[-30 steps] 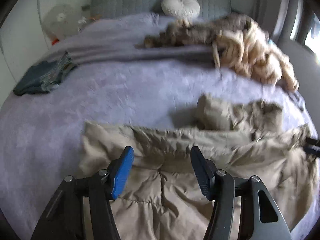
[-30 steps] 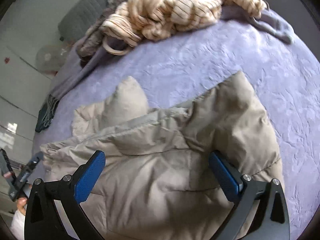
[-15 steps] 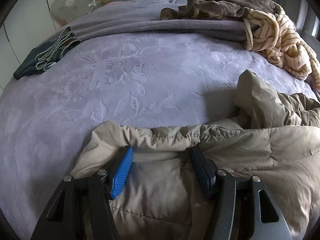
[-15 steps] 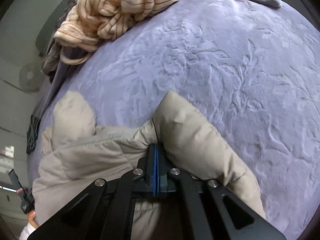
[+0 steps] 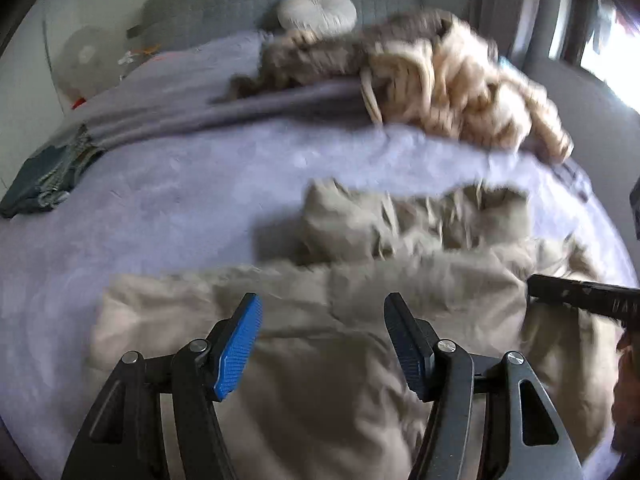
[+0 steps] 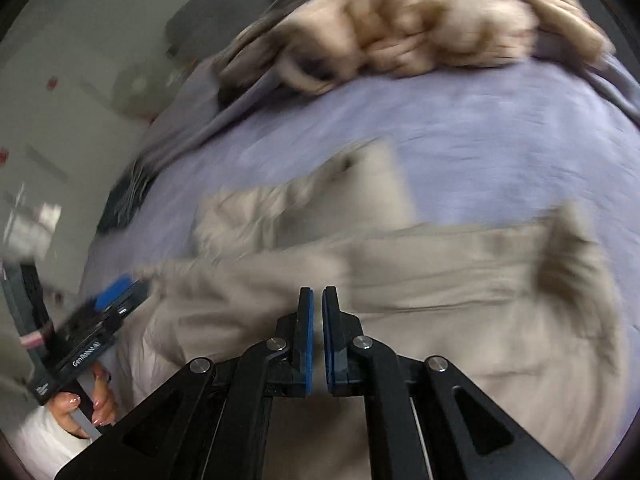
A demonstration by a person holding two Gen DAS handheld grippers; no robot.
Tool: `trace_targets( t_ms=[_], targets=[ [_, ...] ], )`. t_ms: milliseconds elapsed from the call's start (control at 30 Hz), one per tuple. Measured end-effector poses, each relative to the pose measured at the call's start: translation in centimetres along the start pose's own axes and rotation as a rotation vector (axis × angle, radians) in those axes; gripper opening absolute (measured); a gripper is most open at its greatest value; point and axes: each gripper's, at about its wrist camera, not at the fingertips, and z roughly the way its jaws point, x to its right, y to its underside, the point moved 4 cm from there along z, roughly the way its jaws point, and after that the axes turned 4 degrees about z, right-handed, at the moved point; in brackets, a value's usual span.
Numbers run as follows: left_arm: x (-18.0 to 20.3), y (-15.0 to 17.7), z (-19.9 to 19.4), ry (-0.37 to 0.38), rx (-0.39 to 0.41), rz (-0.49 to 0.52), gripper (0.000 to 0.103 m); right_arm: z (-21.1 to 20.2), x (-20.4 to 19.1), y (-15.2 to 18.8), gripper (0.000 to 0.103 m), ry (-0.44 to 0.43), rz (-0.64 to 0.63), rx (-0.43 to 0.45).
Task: Fold large clothes
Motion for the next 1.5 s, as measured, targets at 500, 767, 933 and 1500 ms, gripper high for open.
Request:
trace_targets(
  t_ms=[500,767,933,1500],
  targets=[
    [-11.9,1.9,2.9,-0.227,-0.053,-0.143,0.066,-2.6,8.7,-1.1,0.000,0.227,0.063,0.076],
    [-15.6,3.5,6.5,-0.239,-0.128,-0.283,0.073,-2.0,18.3,-0.5,0.000,0.281,0.309,0.108],
    [-15.8,2.9,6.5,-0.264,-0.147,-0.294,0.079,-0.7,16.8,-1.3,0.000,0.365,0.251,0.103],
    [-10.2,5.5,-5.5,-0.205,-0.136,-0.117,0.103,-10.7,8.6,5.6,0.077,0.189,0.283,0.134]
  ],
)
